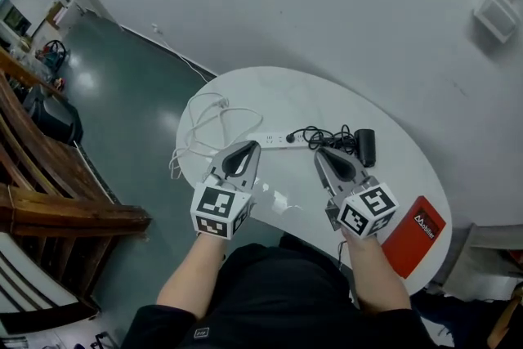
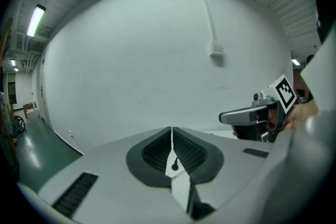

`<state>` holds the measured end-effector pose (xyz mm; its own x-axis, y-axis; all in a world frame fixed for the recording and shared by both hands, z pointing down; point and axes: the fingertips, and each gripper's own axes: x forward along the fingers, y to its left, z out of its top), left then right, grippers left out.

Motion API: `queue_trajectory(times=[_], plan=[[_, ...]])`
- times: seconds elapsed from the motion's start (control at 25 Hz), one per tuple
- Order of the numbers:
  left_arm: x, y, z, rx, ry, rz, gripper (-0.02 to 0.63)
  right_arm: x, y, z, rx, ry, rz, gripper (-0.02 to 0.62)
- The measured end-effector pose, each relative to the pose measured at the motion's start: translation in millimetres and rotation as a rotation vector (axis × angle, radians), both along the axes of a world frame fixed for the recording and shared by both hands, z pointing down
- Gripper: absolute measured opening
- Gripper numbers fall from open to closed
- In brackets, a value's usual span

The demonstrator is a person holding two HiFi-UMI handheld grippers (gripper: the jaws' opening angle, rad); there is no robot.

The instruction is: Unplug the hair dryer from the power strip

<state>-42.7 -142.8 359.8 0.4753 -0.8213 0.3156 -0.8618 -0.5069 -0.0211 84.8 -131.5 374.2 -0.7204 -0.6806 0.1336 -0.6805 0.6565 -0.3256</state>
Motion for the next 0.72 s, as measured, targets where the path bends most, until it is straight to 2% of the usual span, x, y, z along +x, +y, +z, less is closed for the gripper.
queue_trajectory(times=[0.36,0.72], plan=[[7,-46,30,-0.086,-0.009,0.024,0.020,-3,-44,35,-0.085,0.022,-0.004,0.038],[-1,-86,80,-0.199,0.003,0.116,0.020,-27,-69,71,-0.167,0.071,0.016,0.038]])
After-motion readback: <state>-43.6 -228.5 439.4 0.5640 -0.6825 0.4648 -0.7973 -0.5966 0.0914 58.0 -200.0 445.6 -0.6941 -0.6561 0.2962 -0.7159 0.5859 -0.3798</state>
